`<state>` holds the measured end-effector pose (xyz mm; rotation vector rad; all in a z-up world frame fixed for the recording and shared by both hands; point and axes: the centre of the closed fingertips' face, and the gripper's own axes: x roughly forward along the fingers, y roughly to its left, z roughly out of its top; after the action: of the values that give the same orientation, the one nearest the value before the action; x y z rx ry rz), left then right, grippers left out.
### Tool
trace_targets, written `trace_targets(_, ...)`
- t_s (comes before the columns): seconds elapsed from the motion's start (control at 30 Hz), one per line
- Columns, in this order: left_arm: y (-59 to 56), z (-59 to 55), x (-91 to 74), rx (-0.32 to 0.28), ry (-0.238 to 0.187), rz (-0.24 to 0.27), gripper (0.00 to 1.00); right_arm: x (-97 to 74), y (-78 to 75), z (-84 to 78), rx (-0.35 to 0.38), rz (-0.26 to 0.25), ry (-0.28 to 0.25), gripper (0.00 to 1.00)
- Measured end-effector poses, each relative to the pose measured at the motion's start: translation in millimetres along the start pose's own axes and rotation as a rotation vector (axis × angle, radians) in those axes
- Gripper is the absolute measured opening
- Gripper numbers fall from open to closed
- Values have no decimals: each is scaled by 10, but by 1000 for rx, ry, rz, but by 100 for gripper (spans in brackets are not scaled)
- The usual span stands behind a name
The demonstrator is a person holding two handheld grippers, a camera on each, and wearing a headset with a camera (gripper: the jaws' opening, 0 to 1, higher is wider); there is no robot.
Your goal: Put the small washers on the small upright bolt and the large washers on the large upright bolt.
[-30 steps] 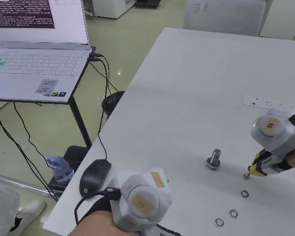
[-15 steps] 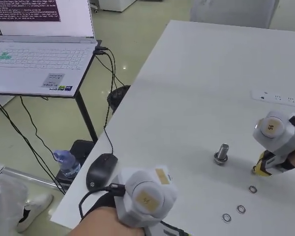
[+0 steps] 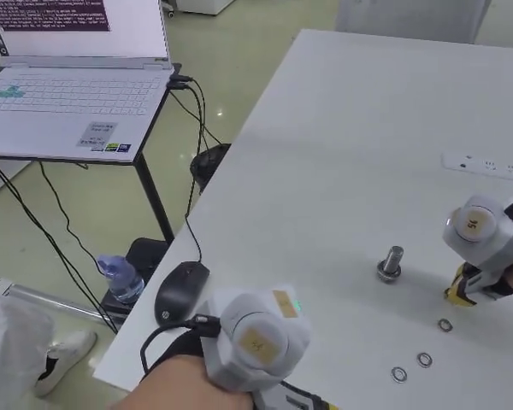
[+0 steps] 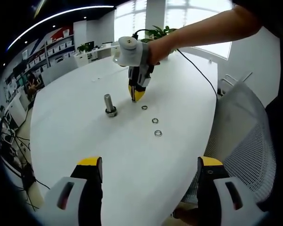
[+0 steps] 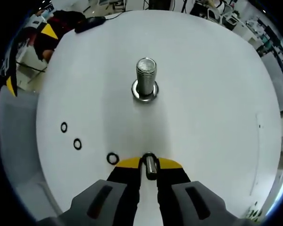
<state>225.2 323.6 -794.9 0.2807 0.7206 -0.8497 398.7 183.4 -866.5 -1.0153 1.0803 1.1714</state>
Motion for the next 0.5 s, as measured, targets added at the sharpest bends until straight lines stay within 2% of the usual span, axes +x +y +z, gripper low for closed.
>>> trace_targets(0.5, 13, 15, -16, -8, -8, 7, 82, 2, -8, 5, 0, 1, 1, 14)
